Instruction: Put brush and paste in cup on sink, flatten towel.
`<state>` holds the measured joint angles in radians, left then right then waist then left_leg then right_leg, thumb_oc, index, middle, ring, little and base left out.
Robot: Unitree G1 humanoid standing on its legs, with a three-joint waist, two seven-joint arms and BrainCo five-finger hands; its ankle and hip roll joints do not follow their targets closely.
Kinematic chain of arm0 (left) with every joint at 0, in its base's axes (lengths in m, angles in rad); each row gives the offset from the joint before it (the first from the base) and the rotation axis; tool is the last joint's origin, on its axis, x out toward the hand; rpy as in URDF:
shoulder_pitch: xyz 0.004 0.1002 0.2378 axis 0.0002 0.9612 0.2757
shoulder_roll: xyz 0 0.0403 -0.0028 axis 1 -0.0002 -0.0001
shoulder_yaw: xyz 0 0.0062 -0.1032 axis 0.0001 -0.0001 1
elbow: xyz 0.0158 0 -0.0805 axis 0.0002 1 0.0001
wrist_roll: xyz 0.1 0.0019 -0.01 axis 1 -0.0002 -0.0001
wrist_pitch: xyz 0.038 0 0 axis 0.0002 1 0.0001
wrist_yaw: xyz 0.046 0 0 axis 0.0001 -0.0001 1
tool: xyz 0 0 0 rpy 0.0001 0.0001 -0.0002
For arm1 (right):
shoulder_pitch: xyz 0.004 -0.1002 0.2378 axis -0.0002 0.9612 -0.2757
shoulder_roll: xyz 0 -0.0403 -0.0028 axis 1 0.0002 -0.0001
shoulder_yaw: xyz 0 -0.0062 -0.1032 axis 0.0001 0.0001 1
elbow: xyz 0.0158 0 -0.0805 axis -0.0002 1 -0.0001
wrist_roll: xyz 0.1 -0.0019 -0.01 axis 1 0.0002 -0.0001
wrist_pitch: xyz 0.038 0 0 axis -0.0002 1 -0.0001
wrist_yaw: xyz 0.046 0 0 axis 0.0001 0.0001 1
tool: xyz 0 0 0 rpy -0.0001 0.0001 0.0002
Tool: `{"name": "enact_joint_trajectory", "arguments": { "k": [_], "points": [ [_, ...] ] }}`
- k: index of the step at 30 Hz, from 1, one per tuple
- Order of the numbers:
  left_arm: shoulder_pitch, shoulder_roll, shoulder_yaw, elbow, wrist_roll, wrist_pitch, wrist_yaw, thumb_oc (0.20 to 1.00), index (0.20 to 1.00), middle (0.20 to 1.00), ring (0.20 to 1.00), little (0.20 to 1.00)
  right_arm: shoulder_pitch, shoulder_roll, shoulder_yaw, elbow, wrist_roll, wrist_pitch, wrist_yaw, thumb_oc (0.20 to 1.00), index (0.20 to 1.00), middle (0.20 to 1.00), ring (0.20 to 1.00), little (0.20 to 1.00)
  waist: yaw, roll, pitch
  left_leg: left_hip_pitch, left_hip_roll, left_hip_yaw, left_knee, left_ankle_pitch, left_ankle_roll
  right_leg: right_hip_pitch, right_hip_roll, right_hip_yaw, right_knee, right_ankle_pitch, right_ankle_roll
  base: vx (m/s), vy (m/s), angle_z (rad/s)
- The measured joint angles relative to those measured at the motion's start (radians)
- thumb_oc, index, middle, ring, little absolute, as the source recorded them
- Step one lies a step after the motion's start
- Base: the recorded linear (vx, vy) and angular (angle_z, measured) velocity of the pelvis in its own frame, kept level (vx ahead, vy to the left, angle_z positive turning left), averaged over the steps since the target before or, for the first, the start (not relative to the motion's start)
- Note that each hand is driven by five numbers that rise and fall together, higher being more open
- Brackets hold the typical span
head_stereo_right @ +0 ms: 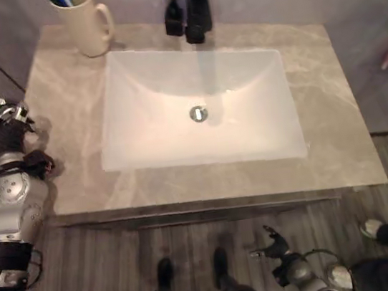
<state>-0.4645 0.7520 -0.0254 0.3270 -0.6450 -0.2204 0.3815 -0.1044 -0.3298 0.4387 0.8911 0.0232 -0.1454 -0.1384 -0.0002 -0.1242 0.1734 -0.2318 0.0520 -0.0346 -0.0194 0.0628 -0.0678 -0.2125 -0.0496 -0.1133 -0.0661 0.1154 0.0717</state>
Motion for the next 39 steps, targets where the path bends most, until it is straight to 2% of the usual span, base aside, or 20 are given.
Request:
{"name": "enact_joint_trajectory", "arguments": {
  "k": [1, 4, 6, 11, 14, 17, 18, 21, 22, 23, 25, 26, 30, 31, 32, 33, 34, 35, 36, 39],
  "points": [
    [0.050, -0.040, 0.043, -0.034, 0.019, -0.011, -0.013, 0.200, 0.200, 0.200, 0.200, 0.200, 0.000, -0.006, -0.021, -0.007, 0.000, -0.001, 0.011, 1.000, 1.000, 1.000, 1.000, 1.000, -0.010, 0.013, 0.027, 0.030, -0.002, -0.005, 0.024, -0.019, 0.002, 0.042, -0.005, 0.004, 0.003, -0.004, 0.002, 0.02, 0.195, 0.08],
    [0.156, -0.053, 0.043, -0.091, 0.030, -0.011, -0.040, 0.200, 0.200, 0.200, 0.200, 0.200, 0.026, -0.002, -0.068, -0.002, 0.000, 0.001, 0.013, 1.000, 1.000, 1.000, 1.000, 1.000, -0.006, 0.023, 0.033, 0.108, -0.022, -0.011, 0.016, -0.038, 0.018, 0.129, -0.025, 0.002, -0.017, -0.019, 0.009, 0.01, 0.156, 0.10],
    [0.183, -0.050, 0.082, -0.165, 0.036, -0.019, -0.055, 0.200, 0.200, 0.200, 0.200, 0.200, 0.050, 0.000, -0.107, 0.001, 0.000, 0.001, 0.019, 1.000, 1.000, 1.000, 1.000, 1.000, 0.014, 0.029, 0.031, 0.109, -0.048, -0.008, 0.027, -0.048, 0.028, 0.124, -0.048, 0.008, 0.001, -0.030, 0.012, 0.00, 0.227, 0.02],
    [0.307, -0.056, 0.140, -0.247, 0.036, -0.024, -0.101, 0.200, 0.200, 0.200, 0.200, 0.200, 0.082, -0.002, -0.129, -0.011, 0.000, 0.003, 0.034, 1.000, 1.000, 1.000, 1.000, 1.000, 0.013, 0.057, 0.007, 0.109, -0.092, 0.024, 0.092, -0.091, 0.090, 0.116, -0.098, 0.043, 0.067, -0.044, 0.042, -0.01, 0.170, -0.12],
    [0.340, -0.057, 0.157, -0.265, 0.037, -0.024, -0.129, 0.200, 0.200, 0.200, 0.200, 0.200, 0.103, -0.002, -0.131, -0.016, -0.003, 0.007, 0.041, 1.000, 1.000, 1.000, 1.000, 1.000, 0.014, 0.053, -0.013, 0.109, -0.121, 0.056, 0.123, -0.109, 0.118, 0.089, -0.119, 0.048, 0.113, -0.034, 0.050, -0.03, 0.226, -0.28],
    [0.358, -0.056, 0.177, -0.278, 0.058, -0.025, -0.152, 0.200, 0.200, 0.200, 0.200, 0.200, 0.121, -0.003, -0.138, -0.042, -0.004, 0.008, 0.057, 1.000, 1.000, 1.000, 1.000, 1.000, 0.009, 0.053, -0.027, 0.133, -0.126, 0.083, 0.119, -0.124, 0.139, 0.072, -0.122, 0.051, 0.157, -0.025, 0.039, 0.04, 0.099, -0.29],
    [0.355, -0.055, 0.177, -0.278, 0.067, -0.025, -0.159, 0.200, 0.200, 0.200, 0.200, 0.200, 0.134, -0.003, -0.142, -0.053, -0.004, 0.006, 0.059, 1.000, 1.000, 1.000, 1.000, 1.000, 0.001, 0.060, -0.038, 0.135, -0.129, 0.071, 0.116, -0.124, 0.144, 0.055, -0.121, 0.063, 0.192, -0.045, 0.044, 0.05, 0.067, 0.11],
    [0.350, -0.049, 0.179, -0.275, 0.074, -0.030, -0.167, 0.200, 0.200, 0.200, 0.200, 0.200, 0.174, -0.003, -0.143, -0.052, -0.002, 0.005, 0.067, 1.000, 1.000, 1.000, 1.000, 1.000, -0.010, 0.047, -0.060, 0.145, -0.132, 0.066, 0.119, -0.125, 0.166, 0.019, -0.108, 0.106, 0.224, -0.067, 0.064, 0.09, 0.045, 0.06],
    [0.348, -0.052, 0.175, -0.269, 0.075, -0.030, -0.167, 0.200, 0.200, 0.200, 0.200, 0.200, 0.173, -0.004, -0.143, -0.050, -0.001, 0.005, 0.073, 1.000, 1.000, 1.000, 1.000, 1.000, -0.019, 0.051, -0.058, 0.146, -0.131, 0.053, 0.122, -0.126, 0.187, -0.024, -0.092, 0.100, 0.213, -0.062, 0.068, 0.13, 0.012, 0.13],
    [0.342, -0.057, 0.167, -0.262, 0.075, -0.030, -0.167, 0.200, 0.200, 0.200, 0.200, 0.200, 0.171, -0.004, -0.143, -0.049, -0.001, 0.005, 0.074, 1.000, 1.000, 1.000, 1.000, 1.000, -0.030, 0.056, -0.054, 0.146, -0.130, 0.039, 0.125, -0.127, 0.190, -0.046, -0.083, 0.101, 0.189, -0.049, 0.072, 0.13, -0.009, 0.40],
    [0.324, -0.080, 0.154, -0.235, 0.076, -0.029, -0.169, 0.200, 0.200, 0.200, 0.200, 0.200, 0.174, -0.003, -0.140, -0.049, 0.000, 0.006, 0.075, 1.000, 1.000, 1.000, 1.000, 1.000, -0.064, 0.065, -0.048, 0.164, -0.133, 0.002, 0.123, -0.124, 0.186, -0.067, -0.068, 0.134, 0.114, -0.028, 0.095, 0.08, -0.035, 0.57],
    [0.326, -0.094, 0.154, -0.228, 0.076, -0.029, -0.169, 0.200, 0.200, 0.200, 0.200, 0.200, 0.174, -0.003, -0.141, -0.051, 0.000, 0.006, 0.075, 1.000, 1.000, 1.000, 1.000, 1.000, -0.066, 0.065, -0.048, 0.181, -0.137, -0.004, 0.122, -0.121, 0.180, -0.075, -0.071, 0.131, 0.096, -0.013, 0.084, 0.07, -0.039, 0.43],
    [0.341, -0.112, 0.156, -0.228, 0.077, -0.029, -0.168, 0.200, 0.200, 0.200, 0.200, 0.200, 0.168, -0.004, -0.142, -0.058, 0.000, 0.004, 0.075, 1.000, 1.000, 1.000, 1.000, 1.000, -0.050, 0.064, -0.049, 0.217, -0.141, -0.044, 0.120, -0.144, 0.165, -0.094, -0.069, 0.153, 0.113, -0.006, 0.091, 0.09, -0.067, 0.36],
    [0.341, -0.112, 0.155, -0.228, 0.077, -0.029, -0.169, 0.200, 0.200, 0.200, 0.200, 0.200, 0.168, -0.003, -0.142, -0.060, 0.001, 0.003, 0.075, 1.000, 1.000, 1.000, 1.000, 1.000, -0.036, 0.048, -0.060, 0.217, -0.145, -0.063, 0.119, -0.149, 0.150, -0.076, -0.074, 0.151, 0.119, -0.008, 0.089, 0.21, -0.159, 0.52],
    [0.340, -0.107, 0.156, -0.228, 0.076, -0.029, -0.170, 0.200, 0.200, 0.200, 0.200, 0.200, 0.170, -0.001, -0.143, -0.043, 0.001, 0.003, 0.075, 1.000, 1.000, 1.000, 1.000, 1.000, -0.022, 0.023, -0.076, 0.219, -0.151, -0.080, 0.120, -0.170, 0.120, -0.026, -0.083, 0.134, 0.103, -0.007, 0.087, 0.24, -0.167, 0.38],
    [0.341, -0.107, 0.157, -0.228, 0.076, -0.030, -0.170, 0.200, 0.200, 0.200, 0.200, 0.200, 0.170, -0.001, -0.143, -0.033, 0.001, 0.003, 0.075, 1.000, 1.000, 1.000, 1.000, 1.000, -0.015, 0.018, -0.080, 0.219, -0.150, -0.086, 0.125, -0.181, 0.107, -0.015, -0.077, 0.138, 0.083, 0.037, 0.063, 0.17, -0.101, 0.25],
    [0.347, -0.107, 0.156, -0.228, 0.075, -0.029, -0.170, 0.200, 0.200, 0.200, 0.200, 0.200, 0.165, -0.003, -0.142, -0.022, 0.001, 0.004, 0.075, 1.000, 1.000, 1.000, 1.000, 1.000, -0.015, 0.026, -0.079, 0.215, -0.132, -0.095, 0.132, -0.193, 0.091, -0.009, -0.060, 0.133, 0.083, 0.053, 0.039, 0.10, -0.069, 0.12],
    [0.351, -0.106, 0.155, -0.228, 0.075, -0.029, -0.172, 0.200, 0.200, 0.200, 0.200, 0.200, 0.166, -0.005, -0.134, -0.018, 0.000, 0.010, 0.079, 1.000, 1.000, 1.000, 1.000, 1.000, -0.014, 0.034, -0.080, 0.211, -0.116, -0.100, 0.138, -0.204, 0.076, -0.007, -0.041, 0.125, 0.080, 0.048, 0.031, 0.09, -0.060, 0.09],
    [0.350, -0.106, 0.159, -0.229, 0.075, -0.029, -0.171, 0.200, 0.200, 0.200, 0.200, 0.200, 0.166, -0.005, -0.115, -0.018, 0.000, 0.010, 0.078, 1.000, 1.000, 1.000, 1.000, 1.000, -0.012, 0.042, -0.077, 0.209, -0.079, -0.107, 0.139, -0.218, 0.056, -0.005, -0.009, 0.106, 0.077, 0.048, 0.004, 0.17, -0.114, 0.10],
    [0.337, -0.103, 0.157, -0.230, 0.075, -0.029, -0.174, 0.200, 0.200, 0.200, 0.200, 0.200, 0.170, -0.008, -0.091, -0.017, -0.008, 0.019, 0.080, 1.000, 1.000, 1.000, 1.000, 1.000, -0.037, 0.043, -0.078, 0.208, -0.040, -0.130, 0.135, -0.232, 0.032, 0.007, 0.026, 0.072, 0.070, 0.033, -0.020, 0.09, -0.066, 0.13]
  ]
}}
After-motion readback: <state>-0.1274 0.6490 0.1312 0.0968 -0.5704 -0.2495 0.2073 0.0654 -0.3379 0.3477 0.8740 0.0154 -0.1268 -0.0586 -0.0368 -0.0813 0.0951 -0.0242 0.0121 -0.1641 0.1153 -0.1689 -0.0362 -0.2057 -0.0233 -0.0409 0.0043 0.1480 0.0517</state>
